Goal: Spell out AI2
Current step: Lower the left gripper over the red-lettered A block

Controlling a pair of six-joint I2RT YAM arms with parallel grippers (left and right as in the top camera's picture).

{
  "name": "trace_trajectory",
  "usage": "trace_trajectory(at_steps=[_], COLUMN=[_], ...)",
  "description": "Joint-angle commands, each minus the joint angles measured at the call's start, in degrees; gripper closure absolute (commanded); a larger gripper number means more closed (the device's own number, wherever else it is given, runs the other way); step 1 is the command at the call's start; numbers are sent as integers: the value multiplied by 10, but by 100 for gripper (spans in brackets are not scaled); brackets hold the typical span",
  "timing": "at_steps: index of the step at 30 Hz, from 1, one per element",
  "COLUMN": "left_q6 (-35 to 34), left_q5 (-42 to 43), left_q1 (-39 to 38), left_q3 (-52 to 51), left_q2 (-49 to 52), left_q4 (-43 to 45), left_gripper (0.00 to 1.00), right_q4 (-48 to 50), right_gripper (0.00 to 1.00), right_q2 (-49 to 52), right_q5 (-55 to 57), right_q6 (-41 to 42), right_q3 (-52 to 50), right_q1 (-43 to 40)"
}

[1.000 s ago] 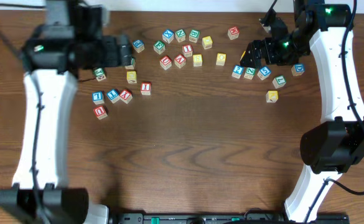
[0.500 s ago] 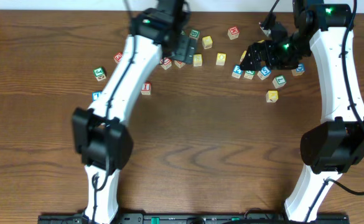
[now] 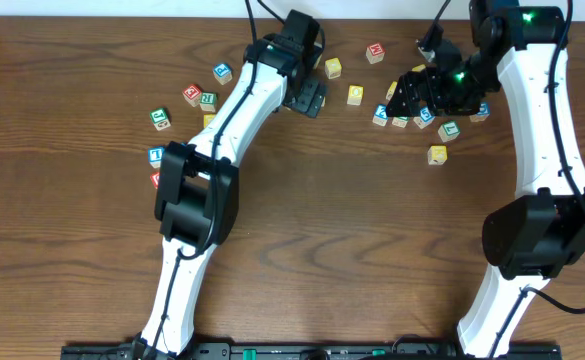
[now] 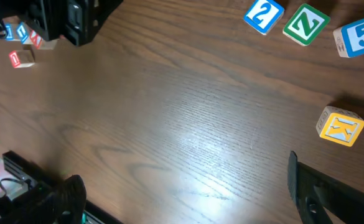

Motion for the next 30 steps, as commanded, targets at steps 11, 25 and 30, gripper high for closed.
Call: trace_trajectory(at_steps=[11,25,30], left_q6=[62,61,61], left_q5=[-5,-5,-5], left_q1=[-1,10,12], left_q3=[6,6,6], left_q2=[7,50,57], left_q4=[-16,56,61], left_gripper=[23,40,40], right_q4=[-3,-12,-11], right_gripper=[1,1,1], right_q2=[-3,-3,-3], right_q5=[17,66,66], right_q6=[9,9,9], right_q3=[10,10,10], right_q1=[30,47,48])
